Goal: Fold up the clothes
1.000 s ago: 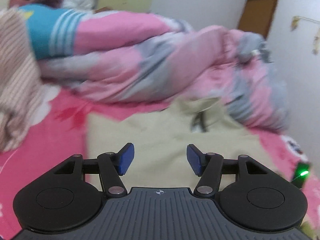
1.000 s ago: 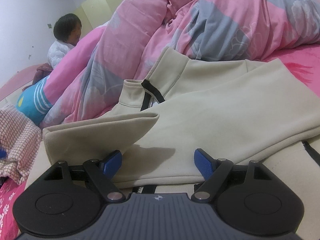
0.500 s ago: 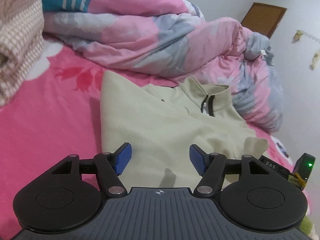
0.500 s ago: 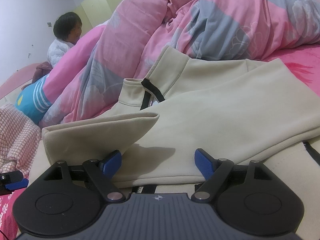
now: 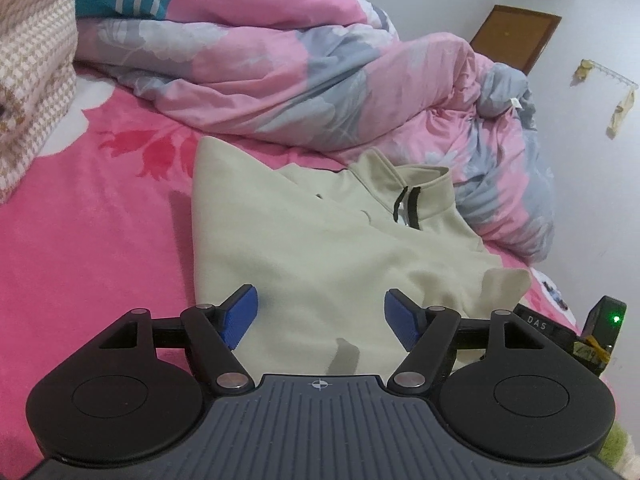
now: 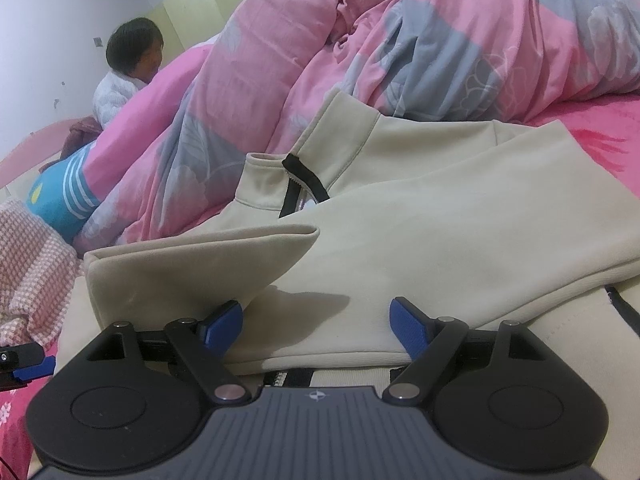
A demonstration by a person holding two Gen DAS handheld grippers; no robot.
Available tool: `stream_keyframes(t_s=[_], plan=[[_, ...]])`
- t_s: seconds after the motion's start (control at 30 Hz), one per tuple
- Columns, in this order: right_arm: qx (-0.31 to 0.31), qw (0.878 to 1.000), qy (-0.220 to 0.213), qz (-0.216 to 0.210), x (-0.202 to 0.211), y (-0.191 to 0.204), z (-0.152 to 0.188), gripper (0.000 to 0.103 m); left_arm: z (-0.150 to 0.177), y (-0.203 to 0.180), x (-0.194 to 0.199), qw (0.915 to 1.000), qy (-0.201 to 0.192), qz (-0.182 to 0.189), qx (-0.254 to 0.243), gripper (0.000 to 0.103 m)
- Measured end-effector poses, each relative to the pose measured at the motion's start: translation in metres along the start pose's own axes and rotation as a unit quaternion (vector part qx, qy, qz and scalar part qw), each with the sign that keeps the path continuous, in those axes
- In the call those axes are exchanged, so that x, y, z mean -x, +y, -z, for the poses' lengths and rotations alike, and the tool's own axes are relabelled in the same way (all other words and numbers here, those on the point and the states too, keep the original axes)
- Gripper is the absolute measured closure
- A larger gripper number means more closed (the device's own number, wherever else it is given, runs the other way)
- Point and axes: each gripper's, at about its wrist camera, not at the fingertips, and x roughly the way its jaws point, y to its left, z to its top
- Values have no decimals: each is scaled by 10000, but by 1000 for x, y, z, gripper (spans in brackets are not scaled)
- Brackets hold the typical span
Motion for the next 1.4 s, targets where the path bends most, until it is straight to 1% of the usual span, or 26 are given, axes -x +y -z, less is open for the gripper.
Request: stream_keyframes(t_s=[0.07,0.2,0.3,0.33,0.5,0.6,0.7,0.8,0.87,0.93,1.03,1.07,1.1,1.17,1.2,1.23,1.3,1.37,1.4], plan=[[60,9999,70,69,-1,3,-2,20,0,1,1,10000,-25,18,-1,32],[430,9973,393,447,-2,20,-8,20,1,6,3,9999,-101,48,87,32],[686,9938,570,669,9,33,-7,20,0,9,3,9997,-131,54,193,32],[743,9932,580,679,14,35,-4,20,0,9,3,9997,-138,57,209,32],[630,9944,751,406,39,35,6,20,0,10,1,9996,-166,51,229,32],[335,9967,735,96,46,32,6,20,0,11,1,9995,-188,53,265,32],[-282,9964,717,-354,46,24,3,19,0,13,0,9993,-202,53,304,32],[-1043,9872,806,-901,46,17,3,20,0,16,-2,9993,-199,49,327,32],[-1316,9807,891,-1138,45,16,5,20,0,17,-3,9992,-198,41,338,32],[-1248,9827,897,-1035,42,20,4,20,-1,18,-3,9992,-211,39,348,32],[-1146,9853,908,-880,39,26,3,23,1,17,-3,9992,-247,24,316,32],[-1111,9862,911,-828,37,28,2,26,1,17,-3,9992,-258,13,300,32],[-1077,9869,914,-776,36,30,2,35,1,16,-4,9992,-269,2,285,32],[-1008,9883,921,-673,34,34,1,43,1,16,-4,9992,-283,-18,265,32],[-974,9890,924,-621,33,36,0,51,1,16,-4,9992,-285,-17,268,32],[-940,9896,927,-569,31,38,0,55,1,16,-4,9992,-286,-13,279,32],[-871,9907,933,-465,29,43,-1,68,0,17,-4,9991,-289,1,301,32],[-701,9930,882,-354,30,50,-5,75,0,17,-4,9991,-295,22,312,32],[-584,9943,837,-297,31,55,-8,76,0,17,-4,9991,-297,39,315,32]])
